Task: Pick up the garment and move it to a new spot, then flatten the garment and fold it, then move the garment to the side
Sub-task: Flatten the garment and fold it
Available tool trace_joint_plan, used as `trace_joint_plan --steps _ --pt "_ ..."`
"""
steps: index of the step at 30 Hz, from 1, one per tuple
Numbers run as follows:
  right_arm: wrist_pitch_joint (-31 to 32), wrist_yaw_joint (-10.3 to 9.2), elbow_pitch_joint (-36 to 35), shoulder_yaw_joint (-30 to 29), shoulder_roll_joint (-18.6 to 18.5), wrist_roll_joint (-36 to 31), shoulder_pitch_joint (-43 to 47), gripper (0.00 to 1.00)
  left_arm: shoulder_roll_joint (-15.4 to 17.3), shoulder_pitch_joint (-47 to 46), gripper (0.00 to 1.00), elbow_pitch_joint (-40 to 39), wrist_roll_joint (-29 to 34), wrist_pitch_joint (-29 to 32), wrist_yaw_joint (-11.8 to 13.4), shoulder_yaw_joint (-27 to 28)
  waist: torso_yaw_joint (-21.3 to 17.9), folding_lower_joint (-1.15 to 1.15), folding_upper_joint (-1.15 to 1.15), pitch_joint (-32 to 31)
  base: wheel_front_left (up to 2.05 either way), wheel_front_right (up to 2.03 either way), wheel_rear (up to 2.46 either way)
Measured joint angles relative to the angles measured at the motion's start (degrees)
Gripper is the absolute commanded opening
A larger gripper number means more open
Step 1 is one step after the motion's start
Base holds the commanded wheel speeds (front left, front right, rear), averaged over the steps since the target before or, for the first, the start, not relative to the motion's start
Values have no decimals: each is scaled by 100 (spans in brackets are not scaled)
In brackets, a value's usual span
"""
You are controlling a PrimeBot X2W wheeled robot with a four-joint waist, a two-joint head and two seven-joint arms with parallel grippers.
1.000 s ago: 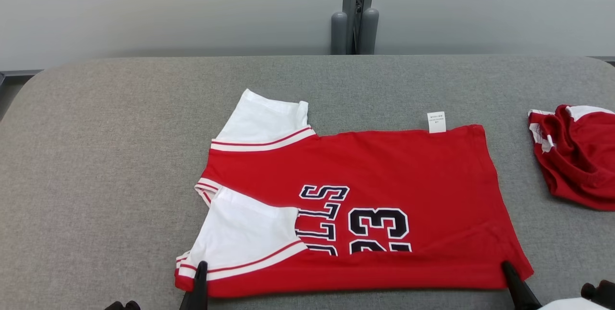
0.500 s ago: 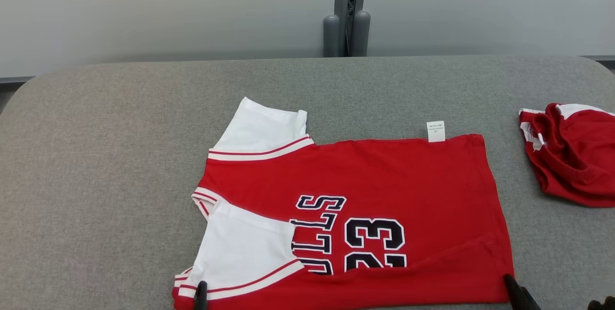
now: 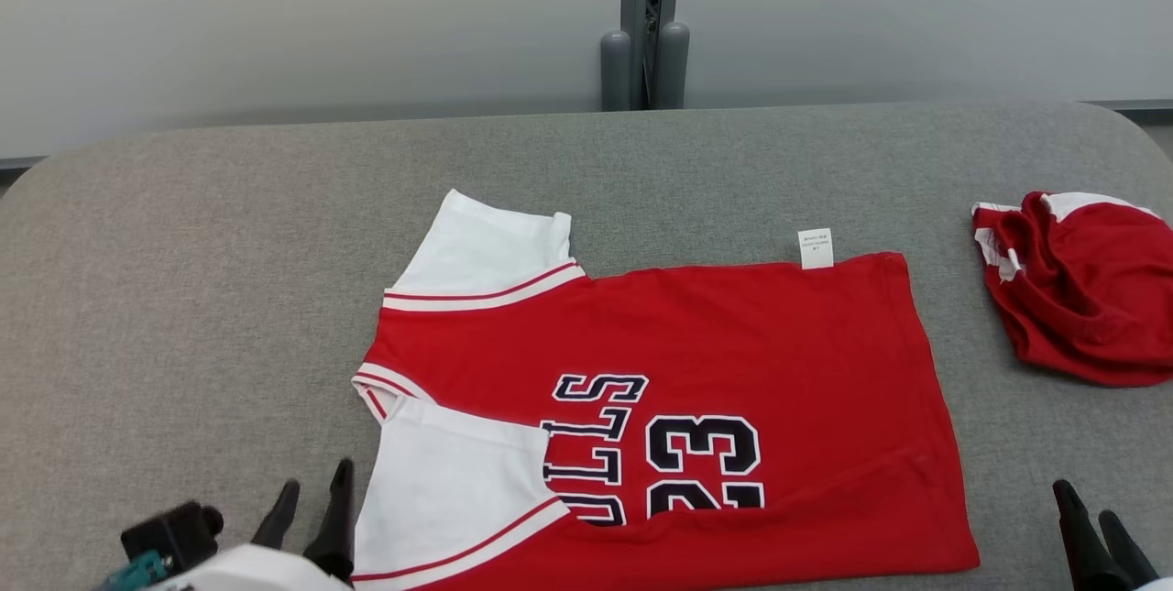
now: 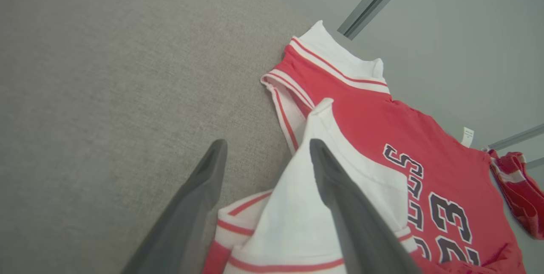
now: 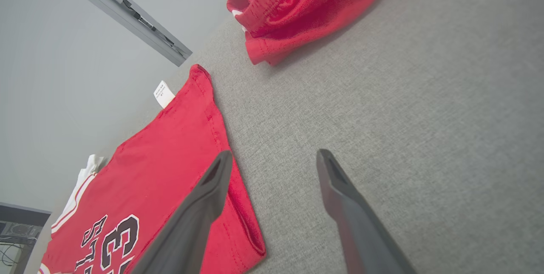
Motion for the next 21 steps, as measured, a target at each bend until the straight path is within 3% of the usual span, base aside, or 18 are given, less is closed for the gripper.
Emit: trace_joint_plan --steps 11,21 --pt "853 0 -965 324 -51 -980 -719 100 502 -2253 100 380 770 1251 -286 -697 -186 0 0 355 0 0 0" --pt "1156 0 -1271 878 -64 -1199 -1561 100 275 -4253 100 1568 1169 1816 -464 -989 -400 0 0 1247 0 0 0"
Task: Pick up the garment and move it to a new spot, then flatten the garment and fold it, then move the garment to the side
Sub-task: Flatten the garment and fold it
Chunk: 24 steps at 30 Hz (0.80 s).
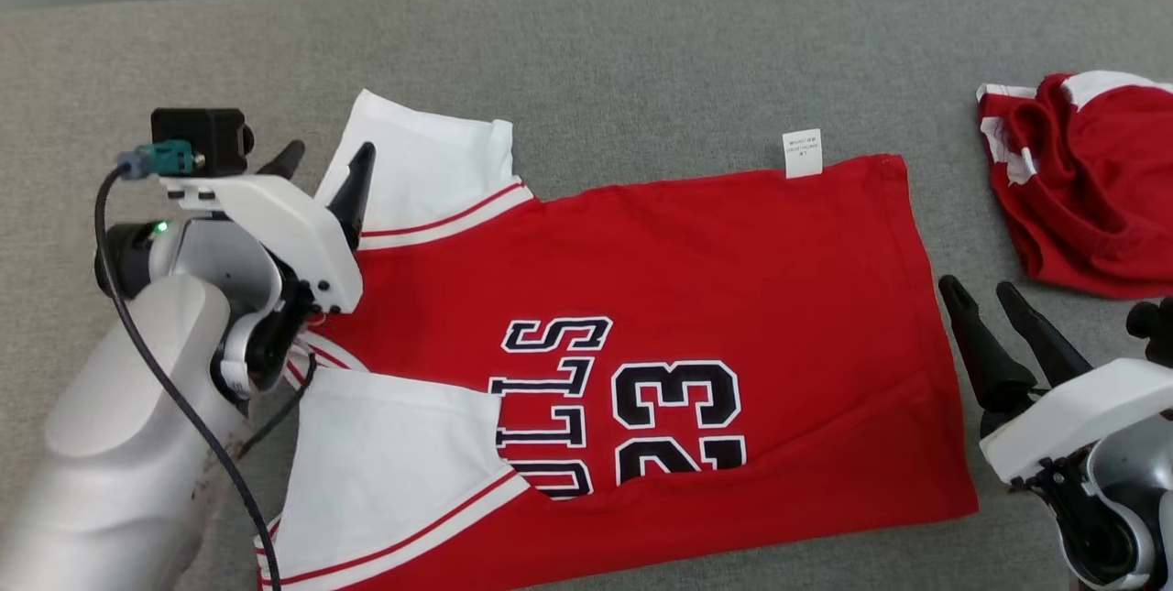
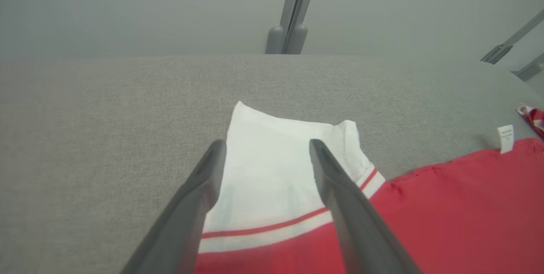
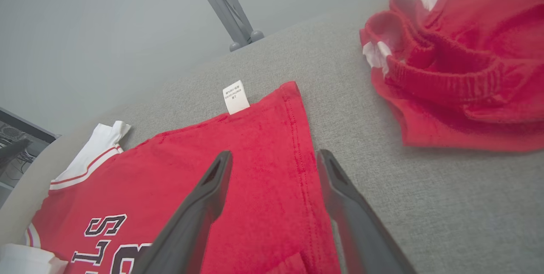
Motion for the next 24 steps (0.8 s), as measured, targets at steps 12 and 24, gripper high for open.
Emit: trace_joint_plan --steps 12,24 --pt "-63 0 -363 415 -86 85 -495 100 -160 -1622 100 1517 325 149 -44 -85 -385 0 0 1035 0 0 0" --pt "-183 0 -580 419 -114 152 -463 100 -250 -2011 49 2455 468 81 -248 -293 -531 0 0 1128 0 0 0"
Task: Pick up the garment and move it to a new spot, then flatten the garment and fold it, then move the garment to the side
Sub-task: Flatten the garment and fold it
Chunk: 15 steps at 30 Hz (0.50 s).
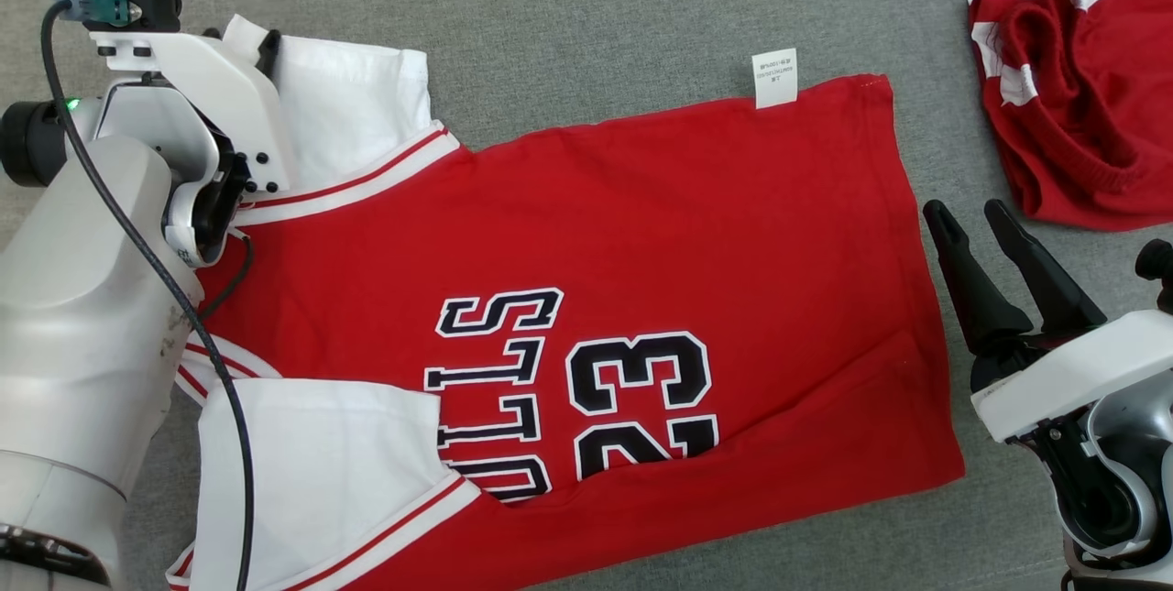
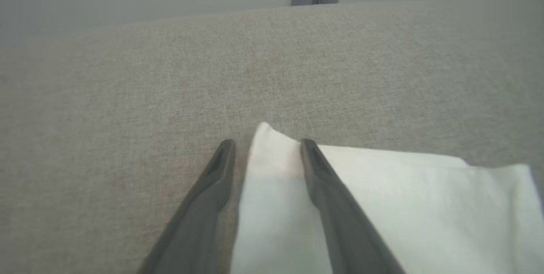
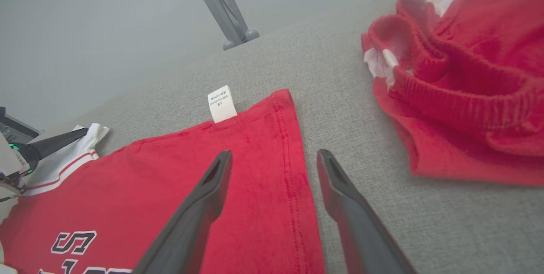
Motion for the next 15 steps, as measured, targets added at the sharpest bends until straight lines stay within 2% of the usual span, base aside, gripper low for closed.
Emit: trace_joint_plan --steps 1,3,12,15 --pt "-3 0 -8 3 0 1 -1 100 -21 -6 38 48 0 -4 -27 -16 -2 0 0 -4 0 0 0" --pt "-3 0 -18 3 0 2 -11 100 -78 -17 0 122 0 -16 -104 -55 3 0 0 -8 0 0 0" --pt "188 0 130 -3 -238 -91 -476 100 -230 -14 0 303 -21 -454 -272 -76 120 0 0 -70 0 0 0" --pt "435 0 456 24 -464 -230 -846 100 -313 4 0 222 -78 -635 -405 -67 274 0 0 -120 0 0 0"
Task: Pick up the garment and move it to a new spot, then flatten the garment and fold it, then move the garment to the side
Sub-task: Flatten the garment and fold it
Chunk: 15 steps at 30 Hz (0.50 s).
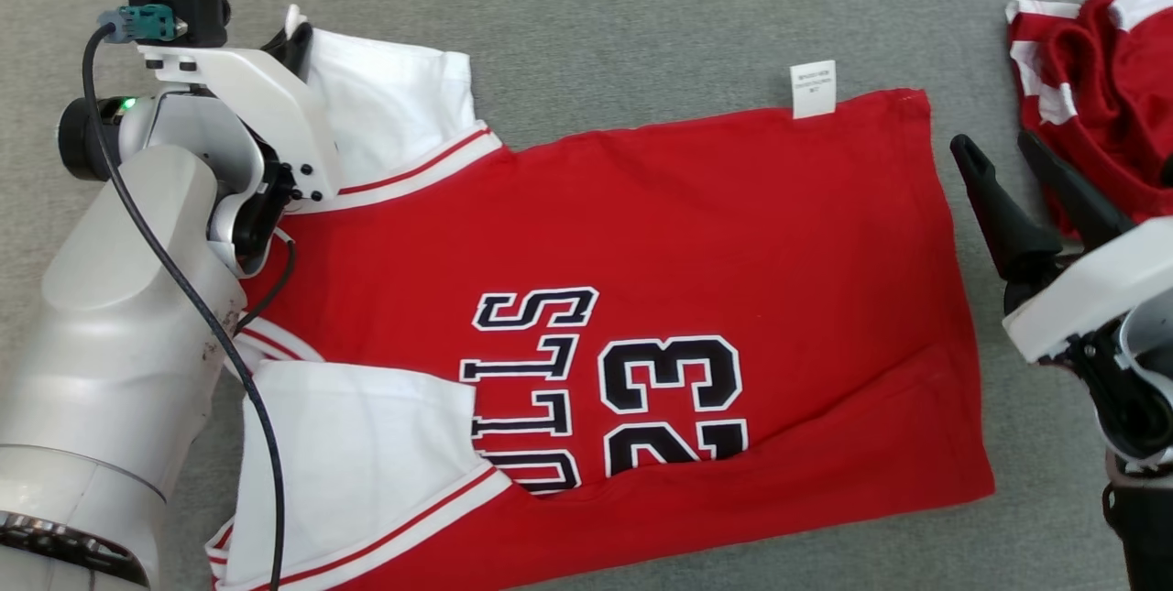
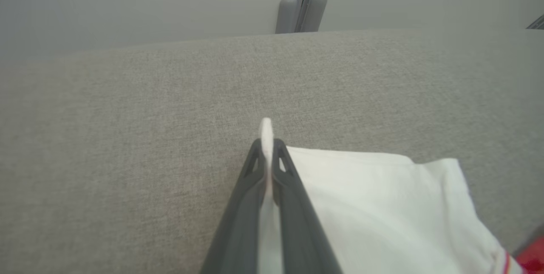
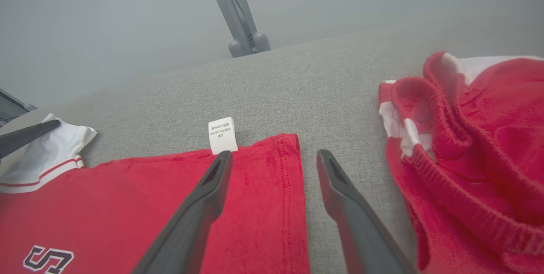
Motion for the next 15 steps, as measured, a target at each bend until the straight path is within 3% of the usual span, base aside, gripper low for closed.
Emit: trace_joint_plan --steps 15 --pt "544 0 2011 301 -422 -270 -1415 100 -76 203 0 -649 -132 -183 -80 -12 511 0 0 88 0 0 0"
